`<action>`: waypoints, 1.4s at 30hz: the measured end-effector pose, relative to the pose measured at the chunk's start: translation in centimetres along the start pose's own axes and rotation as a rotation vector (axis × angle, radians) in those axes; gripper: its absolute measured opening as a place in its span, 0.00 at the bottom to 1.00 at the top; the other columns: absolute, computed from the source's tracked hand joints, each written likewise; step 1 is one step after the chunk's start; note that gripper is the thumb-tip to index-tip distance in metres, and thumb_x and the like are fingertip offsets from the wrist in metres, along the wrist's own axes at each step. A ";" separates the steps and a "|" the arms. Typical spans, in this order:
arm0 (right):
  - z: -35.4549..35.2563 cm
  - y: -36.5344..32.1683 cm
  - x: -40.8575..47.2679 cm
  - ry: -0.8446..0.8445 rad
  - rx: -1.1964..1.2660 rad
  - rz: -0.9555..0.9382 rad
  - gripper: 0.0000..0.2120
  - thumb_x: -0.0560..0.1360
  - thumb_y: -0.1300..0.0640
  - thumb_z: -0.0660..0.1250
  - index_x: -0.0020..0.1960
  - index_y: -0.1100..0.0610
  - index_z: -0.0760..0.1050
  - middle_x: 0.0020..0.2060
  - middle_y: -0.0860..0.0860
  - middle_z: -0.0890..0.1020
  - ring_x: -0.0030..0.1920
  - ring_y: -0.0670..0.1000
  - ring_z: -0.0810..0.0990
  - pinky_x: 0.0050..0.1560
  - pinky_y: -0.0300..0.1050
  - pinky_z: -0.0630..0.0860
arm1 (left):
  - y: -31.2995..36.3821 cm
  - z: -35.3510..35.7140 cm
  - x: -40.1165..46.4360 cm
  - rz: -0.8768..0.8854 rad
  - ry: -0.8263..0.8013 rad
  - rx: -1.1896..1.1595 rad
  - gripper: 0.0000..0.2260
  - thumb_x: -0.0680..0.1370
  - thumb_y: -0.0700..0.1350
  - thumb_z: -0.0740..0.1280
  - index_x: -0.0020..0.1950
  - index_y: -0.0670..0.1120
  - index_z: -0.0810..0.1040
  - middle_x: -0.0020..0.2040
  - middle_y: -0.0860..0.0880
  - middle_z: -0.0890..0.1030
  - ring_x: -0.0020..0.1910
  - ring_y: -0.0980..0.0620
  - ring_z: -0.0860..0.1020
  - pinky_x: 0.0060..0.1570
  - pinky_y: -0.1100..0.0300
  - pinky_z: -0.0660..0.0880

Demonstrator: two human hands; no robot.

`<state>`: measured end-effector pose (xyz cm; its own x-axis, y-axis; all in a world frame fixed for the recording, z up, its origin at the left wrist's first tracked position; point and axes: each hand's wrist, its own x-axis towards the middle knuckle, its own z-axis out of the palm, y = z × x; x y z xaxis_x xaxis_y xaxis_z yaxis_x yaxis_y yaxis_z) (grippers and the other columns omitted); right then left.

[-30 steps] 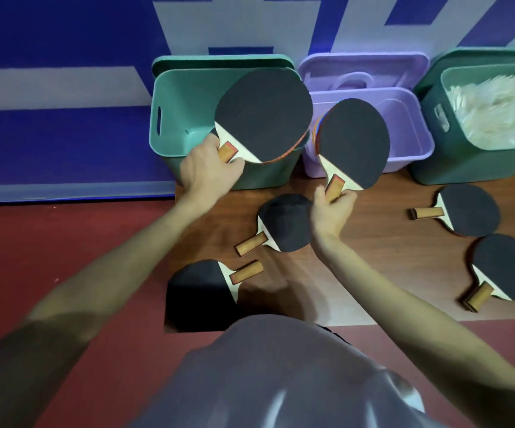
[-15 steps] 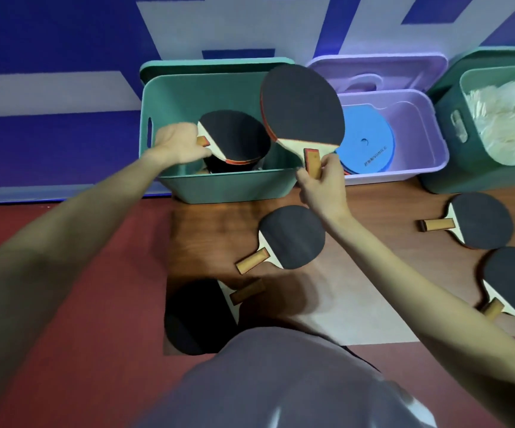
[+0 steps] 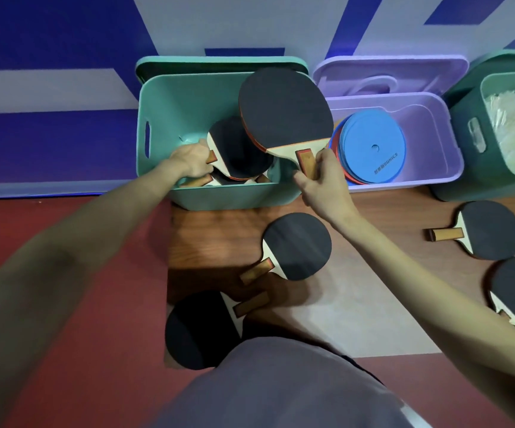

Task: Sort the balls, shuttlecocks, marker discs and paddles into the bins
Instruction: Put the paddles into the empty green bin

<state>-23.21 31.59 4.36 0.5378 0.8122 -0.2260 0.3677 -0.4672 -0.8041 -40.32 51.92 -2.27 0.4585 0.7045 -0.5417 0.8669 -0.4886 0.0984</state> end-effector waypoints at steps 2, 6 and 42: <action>0.0 -0.3 0.8 -0.027 -0.055 -0.017 0.12 0.74 0.59 0.67 0.46 0.59 0.63 0.37 0.52 0.68 0.39 0.55 0.70 0.41 0.50 0.69 | -0.2 0.2 0.1 -0.018 -0.038 -0.033 0.19 0.78 0.45 0.66 0.62 0.37 0.65 0.62 0.36 0.75 0.62 0.37 0.74 0.51 0.52 0.69; 0.0 -1.3 3.1 -0.125 -0.137 -0.020 0.11 0.74 0.59 0.66 0.47 0.59 0.63 0.34 0.47 0.66 0.40 0.54 0.70 0.40 0.49 0.68 | -0.6 -0.1 -0.1 -0.024 -0.040 -0.009 0.16 0.78 0.46 0.66 0.61 0.38 0.71 0.63 0.37 0.76 0.62 0.39 0.74 0.55 0.51 0.71; 5.8 -1.1 1.8 0.127 -0.518 -0.527 0.11 0.74 0.60 0.60 0.53 0.65 0.72 0.49 0.64 0.75 0.50 0.64 0.73 0.52 0.55 0.67 | 0.4 2.2 -15.9 0.107 0.697 -0.561 0.08 0.74 0.41 0.63 0.50 0.46 0.80 0.43 0.50 0.82 0.43 0.49 0.80 0.47 0.53 0.77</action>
<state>-27.09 35.56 1.59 0.2634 0.9421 0.2076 0.8941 -0.1576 -0.4193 -47.74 39.39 4.53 0.3981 0.9113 0.1051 0.6970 -0.3750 0.6112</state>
